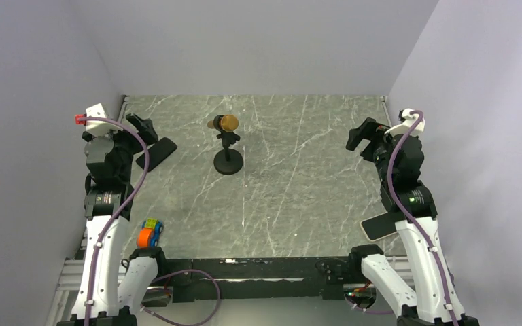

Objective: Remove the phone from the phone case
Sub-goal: Pick up the phone at the corner of the board.

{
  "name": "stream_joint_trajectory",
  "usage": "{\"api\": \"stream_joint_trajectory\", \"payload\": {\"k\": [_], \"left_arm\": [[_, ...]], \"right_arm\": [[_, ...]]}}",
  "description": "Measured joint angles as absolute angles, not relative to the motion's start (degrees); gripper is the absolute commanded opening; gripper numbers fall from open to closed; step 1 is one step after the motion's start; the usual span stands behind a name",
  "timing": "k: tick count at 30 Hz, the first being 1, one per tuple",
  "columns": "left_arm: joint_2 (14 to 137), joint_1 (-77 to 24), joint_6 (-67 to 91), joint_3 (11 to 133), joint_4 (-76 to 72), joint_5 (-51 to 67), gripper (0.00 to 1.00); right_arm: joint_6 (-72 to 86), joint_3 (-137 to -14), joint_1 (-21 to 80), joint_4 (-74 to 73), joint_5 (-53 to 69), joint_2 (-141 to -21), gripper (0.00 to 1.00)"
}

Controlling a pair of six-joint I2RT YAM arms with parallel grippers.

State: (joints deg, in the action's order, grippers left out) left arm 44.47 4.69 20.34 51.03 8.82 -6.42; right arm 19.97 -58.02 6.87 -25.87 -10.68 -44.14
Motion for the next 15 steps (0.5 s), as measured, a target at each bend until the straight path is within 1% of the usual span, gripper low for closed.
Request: {"api": "stream_joint_trajectory", "payload": {"k": [15], "left_arm": [[44.47, 4.69, 20.69, 51.03, 8.84, -3.46, 0.99]], "right_arm": [[24.10, -58.02, 6.90, -28.71, -15.16, -45.25, 1.00]]}}
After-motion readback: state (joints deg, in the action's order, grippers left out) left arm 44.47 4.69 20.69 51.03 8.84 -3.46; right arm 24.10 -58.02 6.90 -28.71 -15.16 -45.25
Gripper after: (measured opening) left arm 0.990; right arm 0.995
